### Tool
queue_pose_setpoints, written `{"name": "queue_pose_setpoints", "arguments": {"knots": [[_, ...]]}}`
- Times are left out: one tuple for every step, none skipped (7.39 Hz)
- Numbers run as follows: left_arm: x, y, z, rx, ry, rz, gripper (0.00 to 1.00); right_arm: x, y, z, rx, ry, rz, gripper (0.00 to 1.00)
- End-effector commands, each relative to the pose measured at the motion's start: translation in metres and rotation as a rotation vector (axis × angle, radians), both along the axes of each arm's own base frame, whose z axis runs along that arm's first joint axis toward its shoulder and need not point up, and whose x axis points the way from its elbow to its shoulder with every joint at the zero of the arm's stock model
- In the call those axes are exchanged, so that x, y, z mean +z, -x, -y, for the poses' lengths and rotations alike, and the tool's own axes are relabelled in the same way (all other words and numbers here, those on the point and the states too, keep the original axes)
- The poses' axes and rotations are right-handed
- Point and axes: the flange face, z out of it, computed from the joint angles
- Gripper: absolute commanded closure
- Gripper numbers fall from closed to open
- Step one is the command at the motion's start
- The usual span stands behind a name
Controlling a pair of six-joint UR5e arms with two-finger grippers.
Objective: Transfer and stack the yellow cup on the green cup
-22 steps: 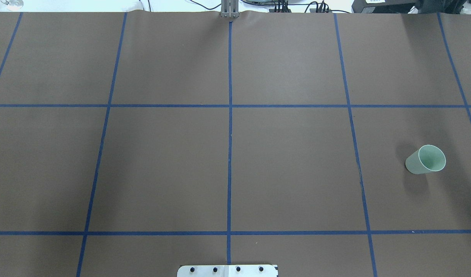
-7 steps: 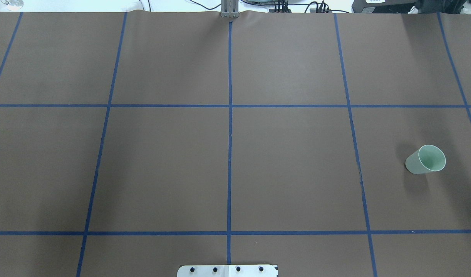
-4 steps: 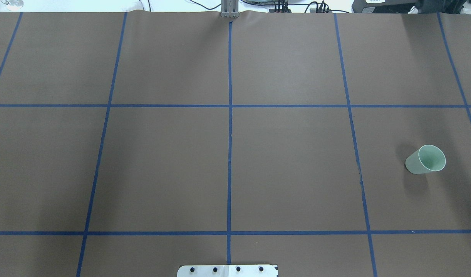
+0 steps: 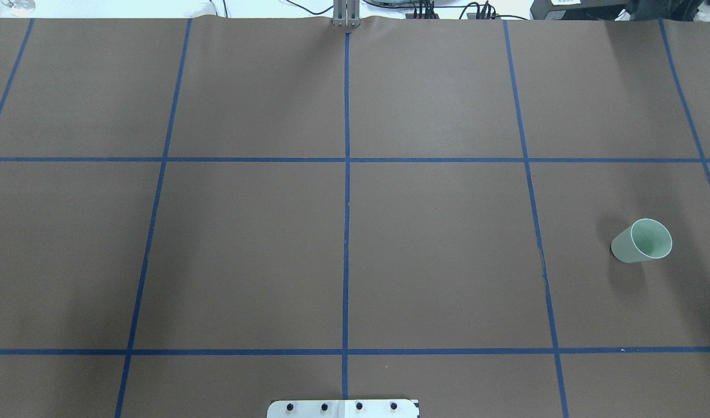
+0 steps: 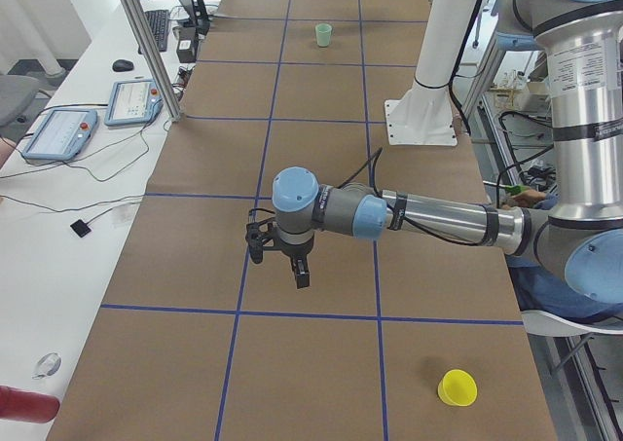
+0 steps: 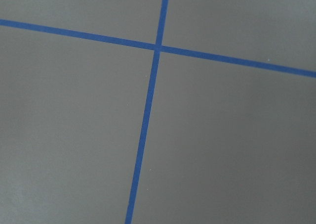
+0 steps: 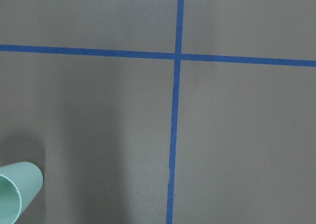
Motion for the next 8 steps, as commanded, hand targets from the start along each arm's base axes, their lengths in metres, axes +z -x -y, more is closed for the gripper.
{"name": "queue_pose_setpoints", "arguments": {"knots": [[-0.001, -0.027, 0.002, -0.188, 0.174, 0.040, 0.00, -0.002, 0.002, -0.001, 0.000, -0.001, 0.026, 0.00], [0.007, -0.036, -0.009, -0.289, 0.243, 0.052, 0.00, -0.003, 0.002, -0.001, -0.002, -0.005, 0.024, 0.00], [0.018, -0.059, -0.023, -0.400, 0.274, 0.098, 0.00, -0.004, 0.002, 0.001, -0.007, -0.035, 0.022, 0.00], [0.034, -0.076, -0.036, -0.515, 0.303, 0.201, 0.00, 0.001, 0.002, -0.003, -0.007, -0.027, 0.020, 0.00], [0.047, -0.083, -0.056, -0.599, 0.326, 0.290, 0.00, 0.012, 0.002, -0.012, -0.009, -0.003, 0.019, 0.00], [0.058, -0.101, -0.067, -0.702, 0.369, 0.358, 0.00, 0.018, 0.002, -0.018, -0.007, 0.011, 0.019, 0.00], [0.075, -0.129, -0.083, -0.798, 0.398, 0.506, 0.00, 0.019, 0.002, -0.019, -0.008, 0.012, 0.019, 0.00], [0.074, -0.147, -0.096, -0.899, 0.458, 0.625, 0.00, 0.016, 0.003, -0.017, -0.007, 0.009, 0.019, 0.00]]}}
